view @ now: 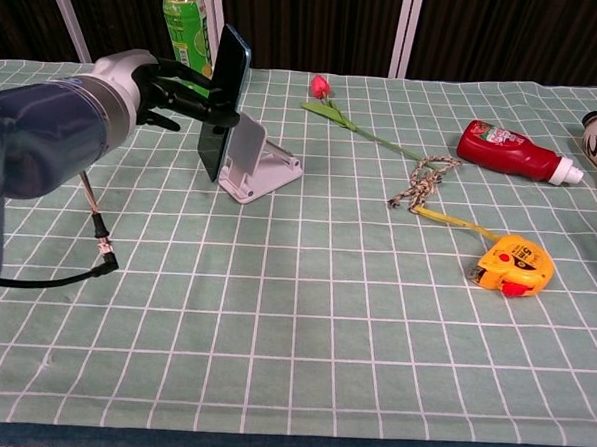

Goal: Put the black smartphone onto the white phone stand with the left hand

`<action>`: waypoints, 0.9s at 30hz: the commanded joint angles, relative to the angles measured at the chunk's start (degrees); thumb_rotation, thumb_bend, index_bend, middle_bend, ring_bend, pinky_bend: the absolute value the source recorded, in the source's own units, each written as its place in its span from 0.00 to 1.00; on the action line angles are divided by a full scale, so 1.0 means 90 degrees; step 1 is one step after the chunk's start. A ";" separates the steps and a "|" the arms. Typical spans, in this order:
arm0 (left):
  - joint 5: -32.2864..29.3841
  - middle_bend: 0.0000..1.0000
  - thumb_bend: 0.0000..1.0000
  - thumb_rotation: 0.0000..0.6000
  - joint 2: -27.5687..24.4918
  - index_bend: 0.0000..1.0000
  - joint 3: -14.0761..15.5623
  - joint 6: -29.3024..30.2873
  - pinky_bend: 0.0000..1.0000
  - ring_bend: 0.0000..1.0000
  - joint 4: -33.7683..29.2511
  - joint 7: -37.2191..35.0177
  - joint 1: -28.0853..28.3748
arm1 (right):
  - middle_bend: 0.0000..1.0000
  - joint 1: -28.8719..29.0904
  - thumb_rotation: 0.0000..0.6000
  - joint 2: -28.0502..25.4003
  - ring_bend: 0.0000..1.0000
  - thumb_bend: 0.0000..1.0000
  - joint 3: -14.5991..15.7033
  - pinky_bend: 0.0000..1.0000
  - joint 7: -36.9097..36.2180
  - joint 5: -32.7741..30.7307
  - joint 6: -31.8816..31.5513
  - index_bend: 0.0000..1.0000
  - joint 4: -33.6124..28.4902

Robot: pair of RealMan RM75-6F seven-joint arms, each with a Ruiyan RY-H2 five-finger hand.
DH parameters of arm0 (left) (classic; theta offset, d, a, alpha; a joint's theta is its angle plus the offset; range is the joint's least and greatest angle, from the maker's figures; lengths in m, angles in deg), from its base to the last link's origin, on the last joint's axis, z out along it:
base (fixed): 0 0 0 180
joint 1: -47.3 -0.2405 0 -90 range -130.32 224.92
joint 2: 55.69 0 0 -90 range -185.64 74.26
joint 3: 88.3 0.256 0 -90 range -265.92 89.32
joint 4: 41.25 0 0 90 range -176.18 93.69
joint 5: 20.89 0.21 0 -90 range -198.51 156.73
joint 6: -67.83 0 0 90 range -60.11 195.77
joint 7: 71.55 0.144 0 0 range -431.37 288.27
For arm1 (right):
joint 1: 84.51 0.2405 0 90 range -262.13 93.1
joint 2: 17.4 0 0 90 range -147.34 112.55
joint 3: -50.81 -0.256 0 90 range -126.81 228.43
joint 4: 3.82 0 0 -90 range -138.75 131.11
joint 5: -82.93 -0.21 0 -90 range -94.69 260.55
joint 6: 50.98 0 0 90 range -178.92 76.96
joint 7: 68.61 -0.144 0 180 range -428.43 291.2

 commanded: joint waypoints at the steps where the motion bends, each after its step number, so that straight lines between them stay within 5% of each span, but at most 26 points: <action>1: -0.0021 0.54 0.27 1.00 0.0136 0.53 -0.0081 -0.0005 0.19 0.16 0.0103 -0.0095 0.0064 | 0.02 0.0001 1.00 0.0000 0.00 0.34 0.0000 0.19 -0.0005 0.0001 0.0001 0.12 0.0003; 27: -0.0175 0.54 0.27 1.00 0.0708 0.53 -0.0598 -0.0085 0.20 0.16 0.0810 -0.0612 0.0158 | 0.02 0.0009 1.00 -0.0016 0.00 0.34 0.0009 0.19 -0.0115 0.0022 0.0014 0.12 0.0019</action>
